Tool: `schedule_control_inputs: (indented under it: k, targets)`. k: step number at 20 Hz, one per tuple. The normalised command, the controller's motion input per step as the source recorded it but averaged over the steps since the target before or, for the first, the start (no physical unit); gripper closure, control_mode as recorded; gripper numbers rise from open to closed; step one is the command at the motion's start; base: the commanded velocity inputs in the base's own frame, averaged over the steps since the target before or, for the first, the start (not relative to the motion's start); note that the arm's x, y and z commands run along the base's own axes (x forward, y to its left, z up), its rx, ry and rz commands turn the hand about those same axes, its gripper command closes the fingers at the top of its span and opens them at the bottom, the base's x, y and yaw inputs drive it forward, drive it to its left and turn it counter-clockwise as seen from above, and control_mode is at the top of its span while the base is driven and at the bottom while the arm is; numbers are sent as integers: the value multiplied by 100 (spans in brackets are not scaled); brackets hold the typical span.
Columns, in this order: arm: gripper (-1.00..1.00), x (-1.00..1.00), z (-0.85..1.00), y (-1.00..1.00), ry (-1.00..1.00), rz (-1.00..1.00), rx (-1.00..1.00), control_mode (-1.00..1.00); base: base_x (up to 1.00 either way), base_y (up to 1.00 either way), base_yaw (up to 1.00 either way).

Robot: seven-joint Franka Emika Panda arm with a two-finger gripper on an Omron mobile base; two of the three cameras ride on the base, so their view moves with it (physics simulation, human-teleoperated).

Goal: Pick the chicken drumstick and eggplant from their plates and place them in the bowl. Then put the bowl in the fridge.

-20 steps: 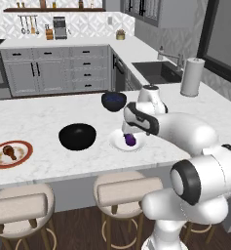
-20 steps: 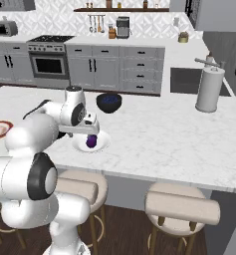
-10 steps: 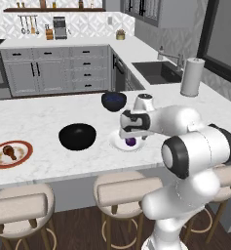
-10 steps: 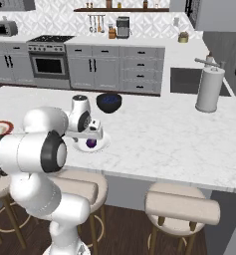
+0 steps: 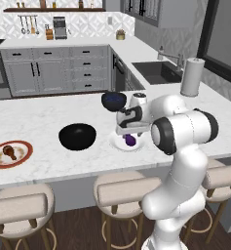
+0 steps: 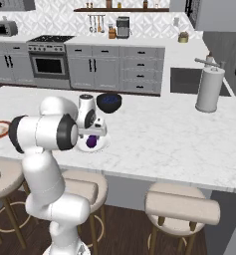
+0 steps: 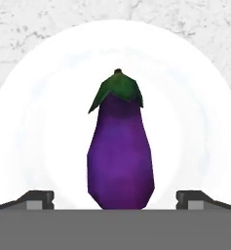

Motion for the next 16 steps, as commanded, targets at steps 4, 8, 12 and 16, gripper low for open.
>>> schedule_control_inputs:
  k: [4,8,12,16]
  targets:
    - [-100,19,-49,0,1,0,-1,-100,0,0,0]
    - [-100,0,-44,3,1,0,-2,-100,0,0,0]
    - [100,-2,-39,8,0,0,-2,-100,0,0,0]
    - [100,-21,-11,7,0,0,0,-100,0,0,0]
